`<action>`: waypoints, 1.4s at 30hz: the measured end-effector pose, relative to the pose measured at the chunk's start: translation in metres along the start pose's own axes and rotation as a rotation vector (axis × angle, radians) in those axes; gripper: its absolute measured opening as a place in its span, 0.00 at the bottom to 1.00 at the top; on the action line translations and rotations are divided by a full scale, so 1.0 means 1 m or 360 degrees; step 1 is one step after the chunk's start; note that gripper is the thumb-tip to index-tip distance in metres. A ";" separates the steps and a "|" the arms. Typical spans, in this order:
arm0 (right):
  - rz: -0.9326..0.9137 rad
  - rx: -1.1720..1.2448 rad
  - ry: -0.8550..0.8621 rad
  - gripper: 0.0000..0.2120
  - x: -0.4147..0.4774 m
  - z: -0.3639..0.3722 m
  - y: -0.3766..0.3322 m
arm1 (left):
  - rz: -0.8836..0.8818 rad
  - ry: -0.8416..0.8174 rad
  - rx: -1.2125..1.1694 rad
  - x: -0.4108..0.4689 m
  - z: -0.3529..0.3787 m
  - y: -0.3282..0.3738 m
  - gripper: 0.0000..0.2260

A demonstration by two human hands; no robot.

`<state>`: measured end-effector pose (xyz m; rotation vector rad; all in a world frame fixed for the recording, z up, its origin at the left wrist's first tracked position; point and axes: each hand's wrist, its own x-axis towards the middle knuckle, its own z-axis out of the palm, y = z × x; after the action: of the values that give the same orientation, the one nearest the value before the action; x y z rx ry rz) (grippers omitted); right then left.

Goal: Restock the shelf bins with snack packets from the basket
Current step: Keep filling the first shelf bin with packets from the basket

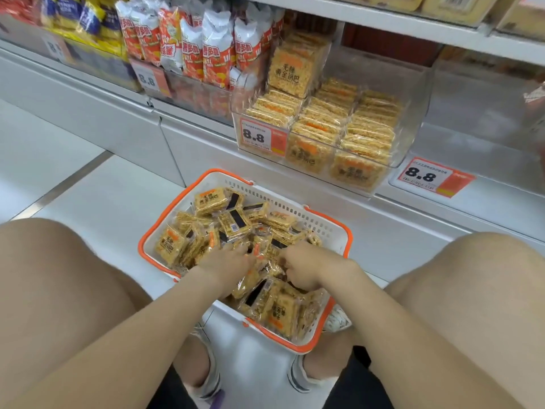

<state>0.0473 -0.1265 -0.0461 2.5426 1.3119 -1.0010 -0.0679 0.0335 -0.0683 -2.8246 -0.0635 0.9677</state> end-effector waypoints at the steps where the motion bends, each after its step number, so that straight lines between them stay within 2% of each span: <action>1: 0.0002 0.0004 0.0028 0.15 -0.001 0.000 0.002 | 0.0006 0.0032 0.0104 0.005 0.006 -0.003 0.36; 5: -0.0010 -0.0023 0.0033 0.16 -0.001 0.000 0.004 | 0.0107 0.0167 0.0250 0.023 0.020 -0.004 0.38; 10: -0.0043 0.0068 0.0085 0.15 -0.002 -0.007 0.002 | 0.0154 0.0263 0.0129 0.032 0.019 -0.004 0.42; 12: -0.0034 0.0094 0.0182 0.14 -0.004 -0.014 0.001 | 0.0120 0.0268 -0.0025 0.030 0.015 -0.006 0.38; 16: 0.0063 0.0197 0.0849 0.16 -0.011 -0.036 0.001 | 0.0039 0.0320 -0.0595 0.029 0.002 -0.017 0.20; 19: 0.0128 0.0546 0.1157 0.17 -0.017 -0.052 0.007 | 0.0011 0.0583 -0.1181 0.021 -0.021 -0.024 0.16; 22: 0.0117 0.0902 0.1069 0.16 -0.028 -0.062 0.007 | 0.0120 0.0712 -0.1875 0.002 -0.052 -0.030 0.16; 24: 0.0076 0.1126 0.1038 0.17 -0.038 -0.069 0.003 | 0.0267 0.0762 -0.2303 -0.011 -0.068 -0.033 0.20; 26: -0.0015 0.1479 0.1035 0.17 -0.047 -0.077 -0.002 | 0.0226 0.0959 -0.2582 -0.021 -0.079 -0.034 0.24; 29: -0.0068 0.2068 0.1007 0.29 -0.058 -0.087 -0.005 | 0.0008 0.1203 -0.2979 -0.029 -0.092 -0.034 0.21; 32: -0.0068 0.2277 0.1011 0.38 -0.064 -0.094 -0.006 | 0.0021 0.1171 -0.3218 -0.038 -0.104 -0.031 0.12; 35: -0.0101 0.2347 0.1018 0.39 -0.068 -0.101 -0.008 | -0.0010 0.1239 -0.3264 -0.042 -0.114 -0.026 0.10; 37: -0.0087 0.2262 0.1071 0.38 -0.070 -0.109 -0.009 | -0.0055 0.1278 -0.3297 -0.043 -0.123 -0.027 0.10; 38: -0.0049 0.2130 0.1136 0.34 -0.071 -0.115 -0.009 | -0.0087 0.1299 -0.3281 -0.043 -0.129 -0.029 0.09; 40: -0.0008 0.1841 0.1351 0.20 -0.071 -0.126 -0.007 | -0.0107 0.1348 -0.3193 -0.044 -0.144 -0.033 0.08; 42: -0.0049 0.1655 0.1530 0.15 -0.068 -0.138 -0.001 | -0.0087 0.1410 -0.3046 -0.043 -0.162 -0.040 0.08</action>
<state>0.0885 -0.1199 0.1022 4.1545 1.0725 -0.4548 -0.0019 0.0475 0.0903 -4.1558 -1.6677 -1.3140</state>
